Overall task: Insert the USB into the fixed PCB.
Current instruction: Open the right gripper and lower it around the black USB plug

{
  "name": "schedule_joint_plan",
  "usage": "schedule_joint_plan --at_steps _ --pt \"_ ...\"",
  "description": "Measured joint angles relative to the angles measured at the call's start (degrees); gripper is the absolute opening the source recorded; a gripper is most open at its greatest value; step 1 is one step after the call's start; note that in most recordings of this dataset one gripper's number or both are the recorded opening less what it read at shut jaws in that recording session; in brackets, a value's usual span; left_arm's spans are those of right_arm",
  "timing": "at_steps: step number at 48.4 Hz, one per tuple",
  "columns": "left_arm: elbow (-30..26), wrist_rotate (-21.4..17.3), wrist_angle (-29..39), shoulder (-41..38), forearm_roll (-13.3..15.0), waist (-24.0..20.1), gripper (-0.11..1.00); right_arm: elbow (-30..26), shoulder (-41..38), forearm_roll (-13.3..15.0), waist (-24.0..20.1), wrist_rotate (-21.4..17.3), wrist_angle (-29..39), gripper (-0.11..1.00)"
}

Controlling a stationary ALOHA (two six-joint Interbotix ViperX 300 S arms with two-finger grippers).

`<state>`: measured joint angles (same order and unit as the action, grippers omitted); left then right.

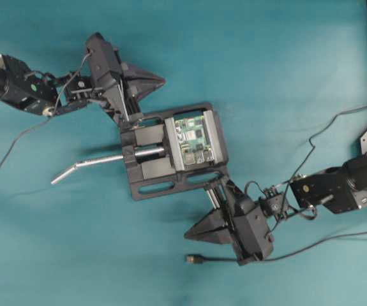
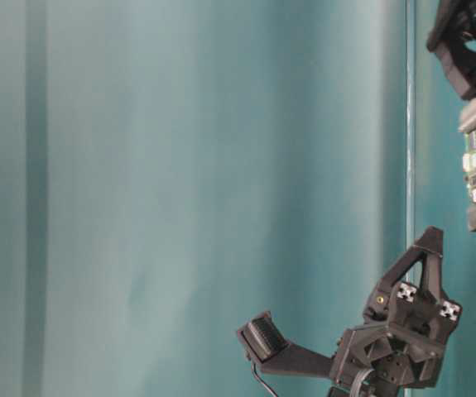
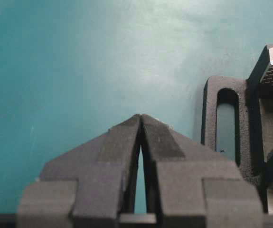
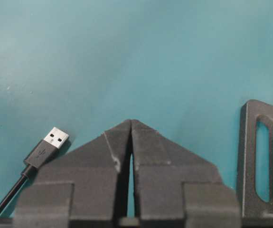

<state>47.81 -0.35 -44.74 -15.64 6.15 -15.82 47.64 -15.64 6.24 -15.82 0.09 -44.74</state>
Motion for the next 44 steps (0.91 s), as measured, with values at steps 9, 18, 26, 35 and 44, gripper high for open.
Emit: schedule_joint_plan --at_steps 9,18,26,35,44 --pt "0.4 0.4 8.9 8.4 -1.4 -0.4 0.00 0.0 0.1 -2.9 -1.1 -0.3 -1.7 0.01" --pt "2.5 0.5 18.8 15.5 -1.4 -0.8 0.00 1.3 2.4 -10.6 -2.8 -0.3 -4.9 0.01" --pt "4.1 2.1 21.7 18.9 -1.5 -0.6 0.00 3.0 3.9 -19.1 -4.7 -0.3 -5.4 0.00" --pt "4.9 5.1 22.7 20.0 -1.5 -0.1 0.00 3.5 4.7 -24.4 -7.2 -0.4 -5.0 0.00" --pt "5.2 8.9 25.7 20.8 -1.5 0.2 0.00 3.3 4.8 -26.4 -10.0 -0.3 -3.8 0.04"
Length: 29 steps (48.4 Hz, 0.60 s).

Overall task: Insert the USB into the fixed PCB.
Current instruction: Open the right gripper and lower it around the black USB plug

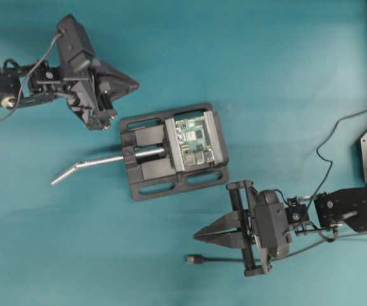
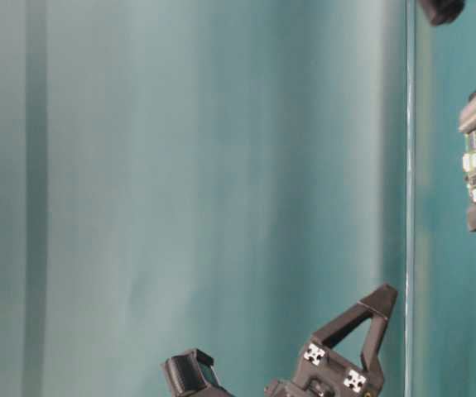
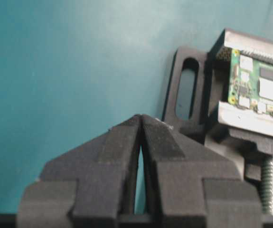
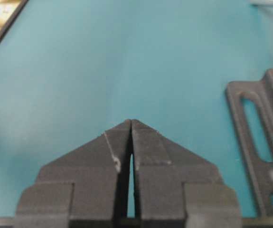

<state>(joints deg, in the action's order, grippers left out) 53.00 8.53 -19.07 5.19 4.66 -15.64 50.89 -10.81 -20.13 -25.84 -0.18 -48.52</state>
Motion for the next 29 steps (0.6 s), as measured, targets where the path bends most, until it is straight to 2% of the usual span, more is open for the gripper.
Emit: schedule_joint_plan --at_steps 10,22,29 --pt "0.4 0.3 3.1 2.3 -0.6 1.1 0.00 -0.1 0.0 -5.4 -1.4 -0.1 0.0 0.19" --pt "2.2 0.3 4.2 4.4 -0.7 2.5 0.00 0.1 0.0 -11.4 -3.3 -0.1 -1.3 0.49" --pt "2.9 0.3 4.3 5.4 -0.7 2.9 0.00 0.1 -0.2 -17.3 -7.0 0.3 -6.0 0.50"
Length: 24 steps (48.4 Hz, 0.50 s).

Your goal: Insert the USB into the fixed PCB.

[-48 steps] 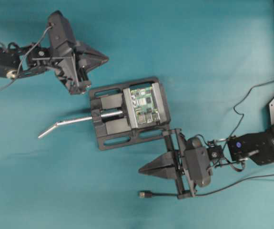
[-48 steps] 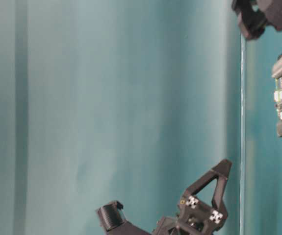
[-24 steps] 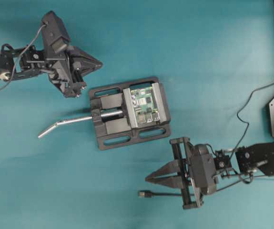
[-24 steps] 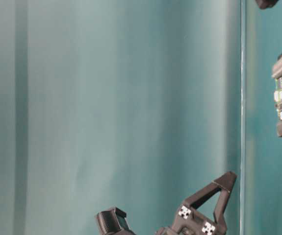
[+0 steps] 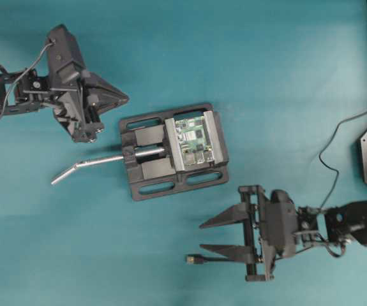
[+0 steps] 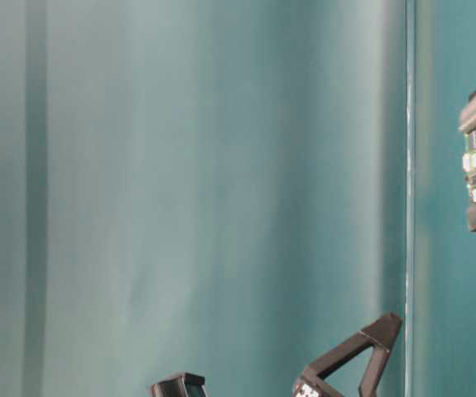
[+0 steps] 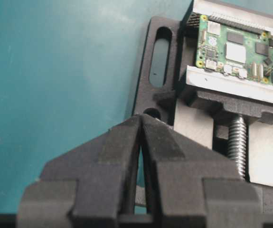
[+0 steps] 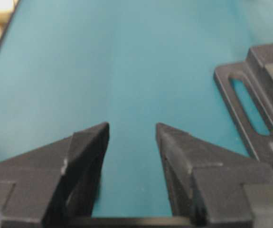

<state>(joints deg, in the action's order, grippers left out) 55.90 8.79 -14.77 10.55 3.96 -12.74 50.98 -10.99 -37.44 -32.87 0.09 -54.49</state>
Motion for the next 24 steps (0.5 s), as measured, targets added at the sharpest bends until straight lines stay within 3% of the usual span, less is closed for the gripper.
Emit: schedule_joint_plan --at_steps 6,11,24 --pt "0.3 0.0 -0.1 0.4 0.0 0.0 0.00 -0.2 -2.1 -6.2 -3.3 0.3 -2.7 0.51" --pt "0.4 0.0 0.0 0.4 0.0 0.1 0.00 -1.1 -3.6 -9.1 -5.1 0.3 -3.3 0.51" --pt "0.4 0.0 -0.1 0.4 0.0 0.1 0.00 -3.3 -7.6 -10.4 -6.8 0.2 -3.3 0.52"
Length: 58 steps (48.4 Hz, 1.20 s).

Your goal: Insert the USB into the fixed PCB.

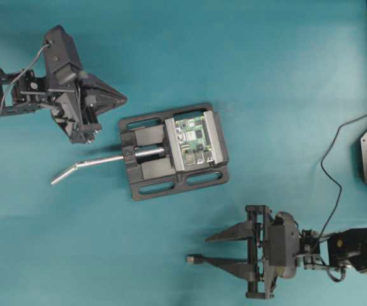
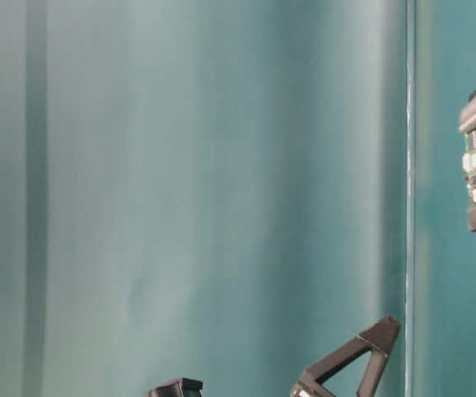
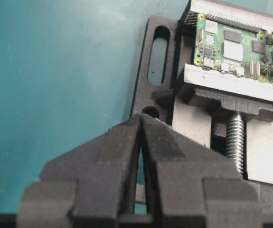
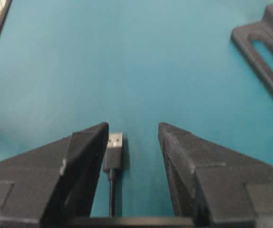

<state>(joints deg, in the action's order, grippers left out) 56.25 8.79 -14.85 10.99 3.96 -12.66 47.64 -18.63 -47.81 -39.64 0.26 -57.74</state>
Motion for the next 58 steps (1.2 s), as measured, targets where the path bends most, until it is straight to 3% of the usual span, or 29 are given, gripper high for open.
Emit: schedule_joint_plan --at_steps 47,58 --pt "0.7 0.0 0.1 0.0 0.0 0.7 0.00 -3.4 -7.1 0.0 -1.0 0.4 1.8 0.51" --pt "1.3 0.0 0.1 3.9 0.0 2.5 0.00 -3.4 -7.2 0.0 -1.0 0.4 1.9 0.51"
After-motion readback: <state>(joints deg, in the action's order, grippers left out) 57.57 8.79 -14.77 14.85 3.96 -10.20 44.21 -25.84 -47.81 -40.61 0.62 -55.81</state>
